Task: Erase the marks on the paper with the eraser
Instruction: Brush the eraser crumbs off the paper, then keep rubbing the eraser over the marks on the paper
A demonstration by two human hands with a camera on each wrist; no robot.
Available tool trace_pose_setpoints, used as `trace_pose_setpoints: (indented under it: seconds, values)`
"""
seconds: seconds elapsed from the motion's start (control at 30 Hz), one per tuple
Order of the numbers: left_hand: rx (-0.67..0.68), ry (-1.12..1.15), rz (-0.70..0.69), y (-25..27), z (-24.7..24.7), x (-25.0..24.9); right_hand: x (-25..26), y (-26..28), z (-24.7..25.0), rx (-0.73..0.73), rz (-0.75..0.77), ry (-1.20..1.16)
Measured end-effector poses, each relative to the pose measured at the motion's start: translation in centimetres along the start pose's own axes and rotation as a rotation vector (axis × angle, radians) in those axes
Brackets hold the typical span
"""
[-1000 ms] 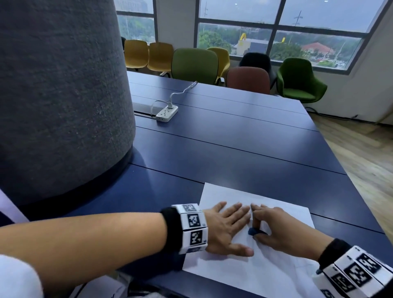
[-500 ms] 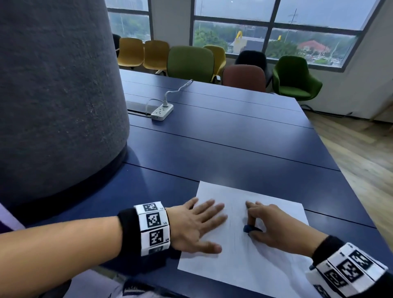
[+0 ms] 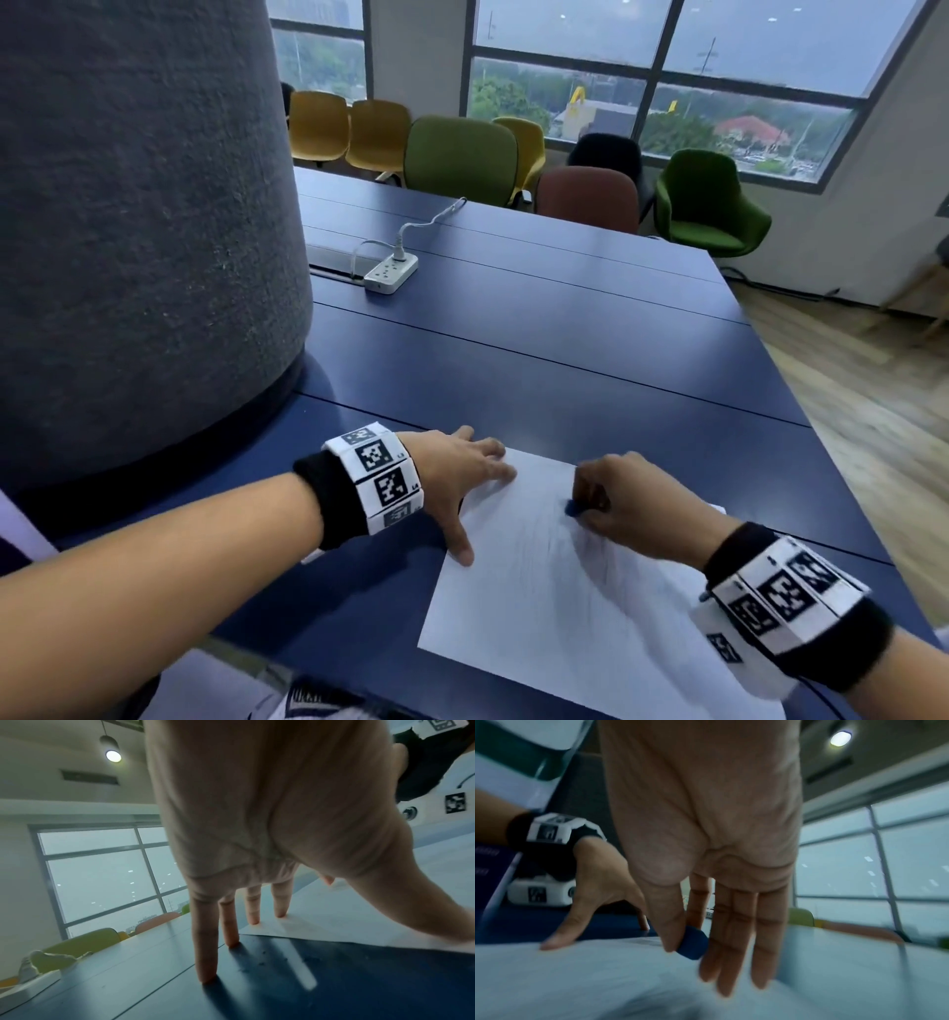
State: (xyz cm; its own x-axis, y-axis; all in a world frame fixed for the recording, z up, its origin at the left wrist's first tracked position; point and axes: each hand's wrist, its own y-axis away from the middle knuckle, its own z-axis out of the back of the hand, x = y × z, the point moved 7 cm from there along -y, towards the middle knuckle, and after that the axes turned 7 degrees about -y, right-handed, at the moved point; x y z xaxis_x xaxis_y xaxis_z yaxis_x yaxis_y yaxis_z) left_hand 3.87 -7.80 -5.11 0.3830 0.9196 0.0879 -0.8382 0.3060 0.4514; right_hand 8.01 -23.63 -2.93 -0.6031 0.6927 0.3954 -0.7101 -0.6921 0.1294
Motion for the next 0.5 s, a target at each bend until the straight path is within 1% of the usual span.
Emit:
trace_pose_setpoints:
  seconds: [0.1,0.27,0.37,0.5]
  values:
    - [0.009,-0.041,0.003,-0.1,0.1,-0.1,1.6,-2.3,0.4,-0.022,0.027,0.040]
    - [0.008,-0.055,0.004,-0.1,0.0,-0.1,2.2,-5.0,-0.1,0.053,0.026,0.113]
    - [0.010,-0.063,0.008,-0.3,-0.1,-0.1,2.3,-5.1,-0.3,0.078,0.024,0.206]
    - [0.023,-0.064,0.006,-0.5,0.0,-0.2,3.2,-4.0,-1.6,0.184,0.113,0.233]
